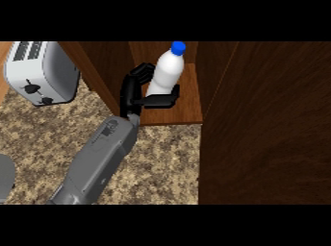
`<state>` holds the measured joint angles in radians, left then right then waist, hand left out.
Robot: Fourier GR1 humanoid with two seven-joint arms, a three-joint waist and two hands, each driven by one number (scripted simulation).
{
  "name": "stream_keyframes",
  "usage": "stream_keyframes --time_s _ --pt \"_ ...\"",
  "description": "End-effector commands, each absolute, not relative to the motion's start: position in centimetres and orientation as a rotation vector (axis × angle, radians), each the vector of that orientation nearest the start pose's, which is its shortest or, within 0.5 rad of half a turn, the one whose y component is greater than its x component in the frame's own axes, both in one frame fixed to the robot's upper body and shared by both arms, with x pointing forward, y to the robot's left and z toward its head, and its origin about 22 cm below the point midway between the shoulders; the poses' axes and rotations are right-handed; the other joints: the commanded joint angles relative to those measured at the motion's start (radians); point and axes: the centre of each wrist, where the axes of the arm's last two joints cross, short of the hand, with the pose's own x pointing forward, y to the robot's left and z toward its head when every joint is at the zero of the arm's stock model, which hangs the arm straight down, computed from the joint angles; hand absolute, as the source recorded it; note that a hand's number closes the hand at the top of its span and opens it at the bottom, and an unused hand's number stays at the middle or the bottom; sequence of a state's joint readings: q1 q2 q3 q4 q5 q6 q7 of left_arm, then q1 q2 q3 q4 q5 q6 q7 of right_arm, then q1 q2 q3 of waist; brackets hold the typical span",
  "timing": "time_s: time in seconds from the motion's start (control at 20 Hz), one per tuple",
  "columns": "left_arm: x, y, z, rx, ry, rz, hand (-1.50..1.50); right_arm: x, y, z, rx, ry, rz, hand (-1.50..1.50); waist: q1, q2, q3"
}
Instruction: Pick up the bottled water, place it into the cabinet and close the cabinet
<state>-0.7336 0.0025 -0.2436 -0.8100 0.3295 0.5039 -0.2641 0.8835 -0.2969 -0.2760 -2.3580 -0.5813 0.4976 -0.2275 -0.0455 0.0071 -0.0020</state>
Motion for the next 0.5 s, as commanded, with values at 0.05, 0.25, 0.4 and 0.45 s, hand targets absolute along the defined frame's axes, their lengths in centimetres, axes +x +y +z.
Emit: stream_keyframes --time_s 0.05,0.25,0.4,0.45 --pt "39.1 9.2 2.4 0.082 -1.672 0.066 1.50 3.0 -31.3 14.2 0.285 -1.907 0.070 -1.50 -0.019 0.004 0.000" --pt "41.3 8.5 4.9 0.122 -1.705 0.056 1.50 3.4 -32.1 14.1 0.292 -1.896 0.094 -1.50 -0.018 0.006 0.000" --pt "41.3 8.8 3.8 0.149 -1.704 0.071 1.50 3.5 -32.9 12.9 0.280 -1.923 0.110 -1.50 -0.021 0.004 0.001" --pt "42.0 8.4 4.9 0.159 -1.698 0.060 1.50 4.0 -32.4 13.4 0.279 -1.904 0.114 -1.50 -0.014 0.009 0.000"
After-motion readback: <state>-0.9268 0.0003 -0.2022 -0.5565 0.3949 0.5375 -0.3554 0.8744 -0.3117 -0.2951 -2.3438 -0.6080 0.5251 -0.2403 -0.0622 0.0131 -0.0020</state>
